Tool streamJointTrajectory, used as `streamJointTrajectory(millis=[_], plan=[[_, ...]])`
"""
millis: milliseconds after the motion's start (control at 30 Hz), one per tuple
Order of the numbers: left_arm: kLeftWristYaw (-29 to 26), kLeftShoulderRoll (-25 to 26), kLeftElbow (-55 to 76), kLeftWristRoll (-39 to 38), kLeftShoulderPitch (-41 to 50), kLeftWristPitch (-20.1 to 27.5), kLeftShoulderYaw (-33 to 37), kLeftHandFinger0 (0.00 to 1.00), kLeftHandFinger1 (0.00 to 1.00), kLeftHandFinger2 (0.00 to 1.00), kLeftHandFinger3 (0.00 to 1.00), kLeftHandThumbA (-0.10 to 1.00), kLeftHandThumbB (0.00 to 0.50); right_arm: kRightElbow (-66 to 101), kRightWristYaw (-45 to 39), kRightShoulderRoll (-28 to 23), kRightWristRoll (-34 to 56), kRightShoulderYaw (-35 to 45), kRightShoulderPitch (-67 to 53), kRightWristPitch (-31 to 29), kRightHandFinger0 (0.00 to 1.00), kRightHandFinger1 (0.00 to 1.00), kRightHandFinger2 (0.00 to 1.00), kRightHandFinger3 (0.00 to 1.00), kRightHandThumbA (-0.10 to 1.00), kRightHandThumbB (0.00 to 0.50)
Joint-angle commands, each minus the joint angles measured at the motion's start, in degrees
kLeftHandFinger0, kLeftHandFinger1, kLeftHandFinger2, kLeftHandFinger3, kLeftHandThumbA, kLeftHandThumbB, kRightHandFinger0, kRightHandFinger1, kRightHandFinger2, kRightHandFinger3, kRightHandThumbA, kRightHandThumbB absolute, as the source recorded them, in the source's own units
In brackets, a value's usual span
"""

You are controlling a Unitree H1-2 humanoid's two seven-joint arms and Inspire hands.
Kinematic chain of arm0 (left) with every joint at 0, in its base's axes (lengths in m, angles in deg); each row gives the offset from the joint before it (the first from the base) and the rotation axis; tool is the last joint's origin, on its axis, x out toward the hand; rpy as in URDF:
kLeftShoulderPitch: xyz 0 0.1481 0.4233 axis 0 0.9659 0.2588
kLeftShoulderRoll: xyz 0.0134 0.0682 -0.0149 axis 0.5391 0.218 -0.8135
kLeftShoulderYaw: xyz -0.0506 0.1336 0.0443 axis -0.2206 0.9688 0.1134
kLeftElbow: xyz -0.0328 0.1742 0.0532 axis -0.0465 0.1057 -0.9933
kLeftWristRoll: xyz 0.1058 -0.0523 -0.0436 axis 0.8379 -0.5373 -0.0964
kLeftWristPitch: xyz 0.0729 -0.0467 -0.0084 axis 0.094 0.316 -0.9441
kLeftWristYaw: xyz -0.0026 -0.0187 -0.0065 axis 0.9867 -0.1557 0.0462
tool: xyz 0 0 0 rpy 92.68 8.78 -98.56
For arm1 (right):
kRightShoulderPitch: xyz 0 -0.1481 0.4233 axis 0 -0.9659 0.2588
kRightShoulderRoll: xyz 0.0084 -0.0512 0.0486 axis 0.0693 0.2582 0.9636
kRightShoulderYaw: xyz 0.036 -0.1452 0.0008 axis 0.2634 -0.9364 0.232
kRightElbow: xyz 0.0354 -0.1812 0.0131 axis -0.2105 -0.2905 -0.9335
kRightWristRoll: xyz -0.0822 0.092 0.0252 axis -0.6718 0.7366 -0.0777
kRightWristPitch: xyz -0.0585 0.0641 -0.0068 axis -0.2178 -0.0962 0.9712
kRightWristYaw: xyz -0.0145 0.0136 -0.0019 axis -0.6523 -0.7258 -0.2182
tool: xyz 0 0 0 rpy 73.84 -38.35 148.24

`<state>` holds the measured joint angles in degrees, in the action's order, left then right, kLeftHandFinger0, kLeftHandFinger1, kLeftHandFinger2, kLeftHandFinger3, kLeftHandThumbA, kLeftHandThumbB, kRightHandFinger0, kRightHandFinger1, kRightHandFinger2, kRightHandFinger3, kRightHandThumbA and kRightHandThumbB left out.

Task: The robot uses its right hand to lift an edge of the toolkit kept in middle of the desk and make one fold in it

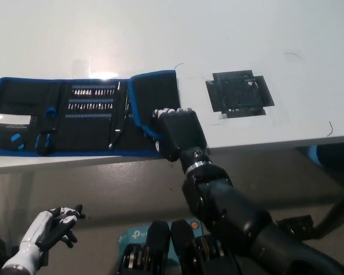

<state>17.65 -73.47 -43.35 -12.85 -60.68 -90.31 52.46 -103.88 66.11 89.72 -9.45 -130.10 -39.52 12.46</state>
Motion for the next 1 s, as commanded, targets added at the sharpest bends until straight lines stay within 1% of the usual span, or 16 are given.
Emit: streamJointTrajectory(millis=[0, 33, 67, 100, 133, 167, 200, 233, 267, 300, 333, 500, 667, 767, 833, 967], plan=[[0.98, 1.76, 2.26, 0.30, -0.79, -0.43, 0.03, 0.33, 0.30, 0.17, 0.45, 0.62, 0.113, -2.04, -12.49, -1.56, -9.81, -7.67, 0.09, 5.19, 0.12, 0.33, 0.66, 0.42, -0.03, 0.101], [1.15, 1.93, 2.16, 0.36, -0.82, -0.31, 0.16, 0.33, 0.30, 0.17, 0.46, 0.63, 0.105, -2.04, -15.35, -2.15, -12.48, -10.35, 0.55, 7.21, 0.30, 0.55, 0.79, 0.56, 0.13, 0.037], [1.18, 1.94, 2.23, 0.32, -0.82, -0.35, 0.16, 0.33, 0.29, 0.17, 0.46, 0.63, 0.110, -1.64, -16.91, -2.58, -13.75, -11.71, 0.73, 8.04, 0.40, 0.64, 0.85, 0.77, 0.24, 0.021], [1.19, 1.94, 2.26, 0.30, -0.82, -0.37, 0.15, 0.33, 0.29, 0.16, 0.46, 0.63, 0.110, -1.43, -17.54, -2.76, -14.19, -12.30, 0.82, 8.43, 0.41, 0.62, 0.78, 0.87, 0.29, 0.022], [1.03, 1.82, 2.19, 0.30, -0.85, -0.52, 0.06, 0.32, 0.29, 0.16, 0.45, 0.63, 0.118, -1.47, -18.45, -3.31, -15.97, -14.06, 0.95, 8.80, 0.61, 0.83, 0.94, 1.00, 0.41, 0.037], [1.00, 1.79, 2.23, 0.30, -0.85, -0.58, 0.05, 0.33, 0.29, 0.16, 0.45, 0.63, 0.118, -1.34, -18.68, -3.52, -16.46, -14.64, 1.00, 8.90, 0.59, 0.80, 0.90, 1.00, 0.43, 0.044], [1.04, 1.74, 2.19, 0.05, -0.77, -0.67, -0.13, 0.33, 0.30, 0.17, 0.45, 0.63, 0.123, -1.02, -19.07, -3.57, -16.28, -14.78, 0.76, 9.24, 0.76, 0.97, 1.00, 1.00, 0.42, 0.086], [1.00, 1.69, 2.20, -0.01, -0.74, -0.69, -0.20, 0.32, 0.29, 0.16, 0.43, 0.62, 0.121, -1.07, -19.11, -3.53, -16.41, -15.03, 0.77, 9.45, 0.80, 1.00, 1.00, 1.00, 0.42, 0.120], [0.96, 1.72, 2.29, 0.17, -0.67, -0.51, -0.07, 0.31, 0.28, 0.15, 0.43, 0.62, 0.114, -0.94, -18.25, -3.54, -16.71, -15.14, 0.40, 9.65, 0.91, 1.00, 1.00, 1.00, 0.38, 0.161], [0.91, 1.64, 2.24, 0.16, -0.62, -0.41, -0.07, 0.31, 0.28, 0.15, 0.43, 0.62, 0.114, -0.83, -18.31, -3.60, -16.82, -15.24, 0.41, 9.70, 0.91, 1.00, 1.00, 1.00, 0.38, 0.162], [1.07, 1.67, 2.15, -0.02, -0.63, -0.43, -0.10, 0.31, 0.28, 0.15, 0.43, 0.62, 0.107, -0.10, -16.85, -3.56, -15.85, -14.16, -0.33, 9.48, 1.00, 1.00, 1.00, 1.00, 0.40, 0.226], [1.27, 1.64, 2.53, -0.59, 0.24, -0.46, -0.43, 0.32, 0.29, 0.13, 0.38, 0.62, 0.085, 4.79, -17.92, -2.57, -10.20, -8.22, -1.78, 8.68, 1.00, 1.00, 1.00, 1.00, 0.35, 0.308], [0.87, 1.54, 1.97, -0.08, 0.90, 0.08, -0.28, 0.35, 0.31, 0.16, 0.41, 0.63, 0.077, 7.63, -24.57, -1.00, -7.75, -3.17, -2.05, 9.92, 1.00, 1.00, 1.00, 1.00, 0.40, 0.203], [0.56, 1.23, 2.50, -0.14, 1.61, 0.00, -0.51, 0.36, 0.31, 0.15, 0.39, 0.62, 0.074, 12.50, -28.42, -0.59, -3.03, 1.56, -2.16, 9.92, 1.00, 1.00, 1.00, 1.00, 0.75, 0.309], [0.37, 0.90, 2.36, -0.19, 1.95, 0.35, -0.55, 0.36, 0.31, 0.15, 0.38, 0.62, 0.071, 15.14, -30.79, -0.45, -2.00, 4.10, -2.34, 9.92, 1.00, 1.00, 1.00, 1.00, 0.83, 0.358], [0.38, 0.75, 2.08, -0.44, 2.65, 1.68, -0.68, 0.34, 0.30, 0.14, 0.39, 0.63, 0.061, 21.03, -33.03, -0.47, 1.74, 7.87, -2.99, 9.91, 1.00, 1.00, 1.00, 1.00, 0.85, 0.359]])
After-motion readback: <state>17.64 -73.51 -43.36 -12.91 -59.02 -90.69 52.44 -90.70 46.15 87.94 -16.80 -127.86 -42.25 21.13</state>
